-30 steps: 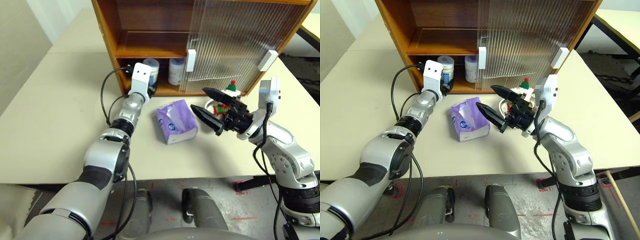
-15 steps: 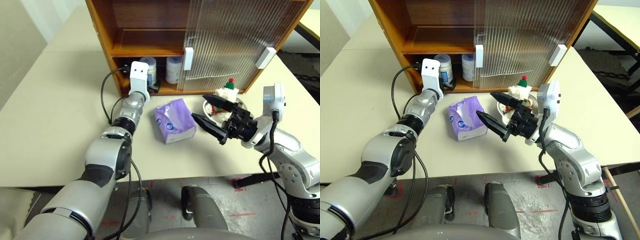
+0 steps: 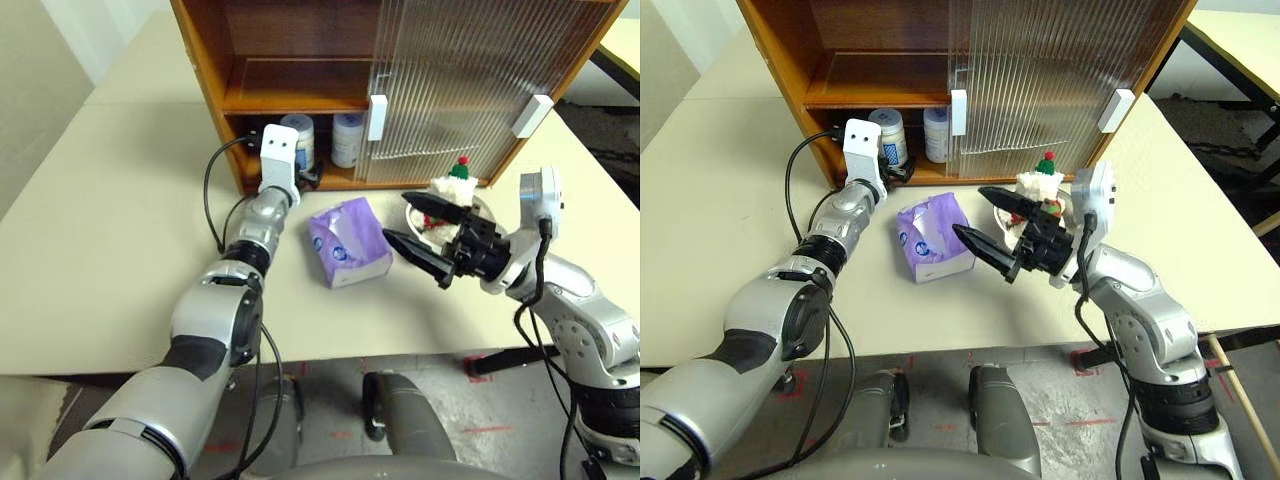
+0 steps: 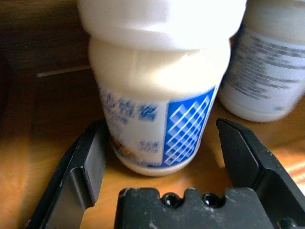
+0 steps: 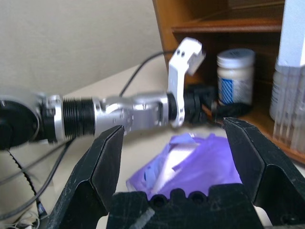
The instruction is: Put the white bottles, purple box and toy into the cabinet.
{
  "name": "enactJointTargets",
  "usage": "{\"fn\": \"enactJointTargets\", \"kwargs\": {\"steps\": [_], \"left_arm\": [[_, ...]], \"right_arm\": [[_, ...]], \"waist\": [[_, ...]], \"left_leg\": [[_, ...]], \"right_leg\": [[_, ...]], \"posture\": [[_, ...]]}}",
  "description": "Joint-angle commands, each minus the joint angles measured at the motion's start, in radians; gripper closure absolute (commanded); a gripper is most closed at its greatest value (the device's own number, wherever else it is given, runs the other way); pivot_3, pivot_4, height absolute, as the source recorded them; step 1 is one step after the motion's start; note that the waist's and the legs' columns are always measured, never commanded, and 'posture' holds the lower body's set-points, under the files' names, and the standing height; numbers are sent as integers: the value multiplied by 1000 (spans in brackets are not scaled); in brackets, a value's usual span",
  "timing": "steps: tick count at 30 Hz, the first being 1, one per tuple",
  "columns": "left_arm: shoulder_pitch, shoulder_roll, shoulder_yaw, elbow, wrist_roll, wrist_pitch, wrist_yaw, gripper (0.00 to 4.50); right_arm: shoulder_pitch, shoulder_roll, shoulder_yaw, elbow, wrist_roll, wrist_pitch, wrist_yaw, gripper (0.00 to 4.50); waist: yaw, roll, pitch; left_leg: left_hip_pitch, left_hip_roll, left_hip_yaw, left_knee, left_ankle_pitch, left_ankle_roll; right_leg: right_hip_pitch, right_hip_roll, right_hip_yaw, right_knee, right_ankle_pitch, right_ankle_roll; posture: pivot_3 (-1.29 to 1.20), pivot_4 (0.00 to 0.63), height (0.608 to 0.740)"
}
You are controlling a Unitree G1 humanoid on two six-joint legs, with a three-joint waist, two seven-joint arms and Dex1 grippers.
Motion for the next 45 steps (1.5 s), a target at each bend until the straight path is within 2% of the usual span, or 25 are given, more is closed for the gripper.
{"fn": "enactJointTargets", "kwargs": {"steps": [1,7,13,18,22,26,32,35,38,45], "left_arm": [[155,-7,-41,-196,-19,54,-79,25],[400,26,-88,-659,-47,294,-137,25],[518,84,-91,-987,-137,590,-217,25],[539,117,-30,-1139,-261,847,-228,25],[541,84,66,-1248,-415,1097,-192,25],[569,72,97,-1352,-534,1328,-182,25],[594,48,94,-1407,-618,1531,-152,25],[586,31,85,-1384,-612,1554,-129,25],[578,7,100,-1364,-611,1569,-100,594],[552,-73,218,-1308,-643,1574,-47,3320]], "right_arm": [[-7,9,19,5,7,-4,16,0],[-27,11,24,39,0,-16,45,0],[-46,15,29,75,-14,-37,66,0],[-51,15,35,96,-33,-58,78,0],[-49,18,33,99,-38,-67,79,0],[-41,17,31,95,-39,-69,79,0],[-43,18,29,94,-42,-74,74,0],[-38,20,30,91,-46,-77,73,0],[-38,22,29,93,-50,-83,73,0],[-38,22,25,97,-52,-91,75,0]], "waist": [[-1,0,0],[3,2,-2],[2,3,-4],[2,4,-5],[2,4,-7],[1,4,-10],[1,4,-17],[0,6,-26],[0,7,-31],[0,7,-36]], "left_leg": [[0,0,0,0,0,0],[1,0,0,0,0,0],[2,0,0,1,0,0],[2,0,0,1,0,0],[2,0,0,1,0,0],[2,-1,0,1,0,0],[3,-1,-1,2,0,0],[3,-2,-1,2,0,0],[4,-2,-1,2,0,0],[3,-2,-1,2,0,0]], "right_leg": [[0,0,0,0,0,0],[0,0,1,1,0,-1],[1,0,1,2,1,-1],[1,0,1,3,2,-1],[1,0,2,2,1,0],[1,0,2,3,1,0],[1,1,2,3,1,-1],[1,1,2,4,1,-1],[2,1,2,4,0,-2],[2,1,3,4,0,-2]], "posture": [[-57,113,740],[-36,98,740],[-25,80,740],[-29,64,740],[-34,60,740],[-37,58,740],[-43,55,740],[-55,51,740],[-55,51,740],[-63,45,740]]}}
